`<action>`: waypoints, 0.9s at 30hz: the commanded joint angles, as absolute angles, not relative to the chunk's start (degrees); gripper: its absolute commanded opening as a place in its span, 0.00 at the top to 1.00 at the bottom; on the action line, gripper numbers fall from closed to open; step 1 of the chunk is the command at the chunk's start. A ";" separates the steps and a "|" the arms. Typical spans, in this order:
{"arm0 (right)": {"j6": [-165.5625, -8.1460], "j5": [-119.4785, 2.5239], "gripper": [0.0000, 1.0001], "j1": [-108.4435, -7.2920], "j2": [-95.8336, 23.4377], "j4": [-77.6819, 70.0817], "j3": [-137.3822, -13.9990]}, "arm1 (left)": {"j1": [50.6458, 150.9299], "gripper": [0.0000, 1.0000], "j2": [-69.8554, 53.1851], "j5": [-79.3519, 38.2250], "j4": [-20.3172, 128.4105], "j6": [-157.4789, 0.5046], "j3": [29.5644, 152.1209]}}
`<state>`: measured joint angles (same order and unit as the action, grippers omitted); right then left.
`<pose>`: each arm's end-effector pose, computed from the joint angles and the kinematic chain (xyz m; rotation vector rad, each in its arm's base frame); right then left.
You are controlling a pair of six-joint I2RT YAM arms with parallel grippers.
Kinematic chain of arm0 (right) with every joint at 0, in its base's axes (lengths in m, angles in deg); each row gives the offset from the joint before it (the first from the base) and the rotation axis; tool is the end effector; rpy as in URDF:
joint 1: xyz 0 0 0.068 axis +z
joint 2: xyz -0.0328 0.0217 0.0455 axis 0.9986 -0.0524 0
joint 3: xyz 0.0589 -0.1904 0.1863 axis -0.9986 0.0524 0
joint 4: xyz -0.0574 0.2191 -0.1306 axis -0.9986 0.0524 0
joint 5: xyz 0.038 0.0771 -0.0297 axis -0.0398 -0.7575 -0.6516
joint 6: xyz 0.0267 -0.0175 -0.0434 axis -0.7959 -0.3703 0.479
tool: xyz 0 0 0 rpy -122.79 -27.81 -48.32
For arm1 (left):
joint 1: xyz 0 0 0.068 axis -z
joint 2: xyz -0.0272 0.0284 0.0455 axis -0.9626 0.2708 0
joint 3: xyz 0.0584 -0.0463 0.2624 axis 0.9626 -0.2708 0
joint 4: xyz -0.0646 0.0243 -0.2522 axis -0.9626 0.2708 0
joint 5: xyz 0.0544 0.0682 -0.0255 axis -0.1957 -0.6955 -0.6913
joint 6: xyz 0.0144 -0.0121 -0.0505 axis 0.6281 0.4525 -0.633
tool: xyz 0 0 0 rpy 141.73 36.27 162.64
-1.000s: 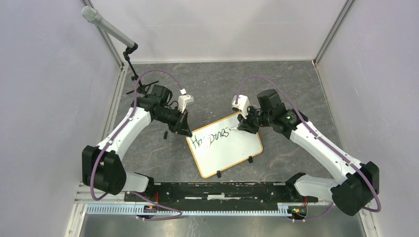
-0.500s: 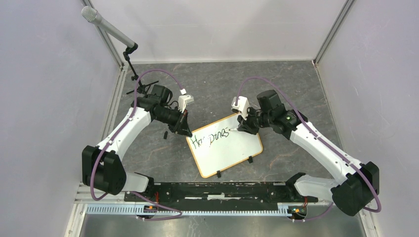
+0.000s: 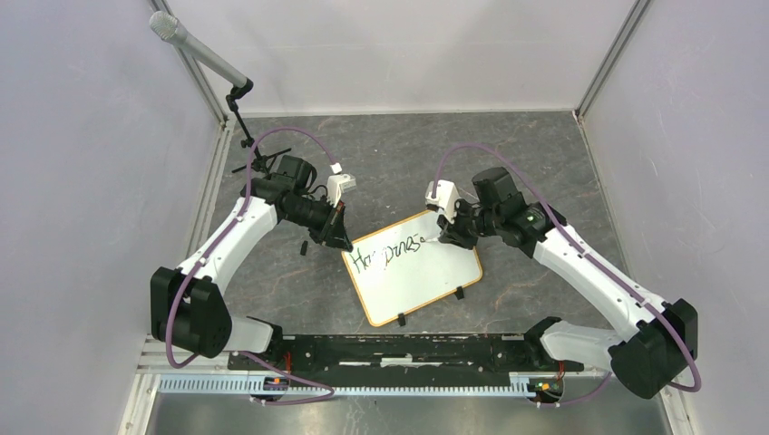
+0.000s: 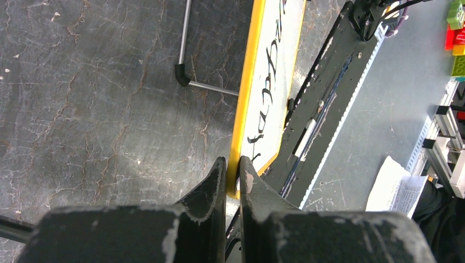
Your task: Write a sentence on the whiteboard
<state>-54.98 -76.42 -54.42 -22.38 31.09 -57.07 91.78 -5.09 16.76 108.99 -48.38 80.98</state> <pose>0.1972 0.1442 0.2965 -1.3150 1.9430 0.5916 0.2357 -0.1009 0.2685 0.9856 2.3887 -1.0781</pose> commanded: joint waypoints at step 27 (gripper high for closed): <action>-55.35 -81.50 1.00 -50.70 -21.09 31.24 -58.04 | 94.06 0.98 -3.46 14.23 110.73 -48.19 79.85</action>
<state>-54.92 -77.91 -50.83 -22.47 32.31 -55.43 91.83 -5.09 16.74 108.97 -48.38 80.98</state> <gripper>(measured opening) 0.160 0.149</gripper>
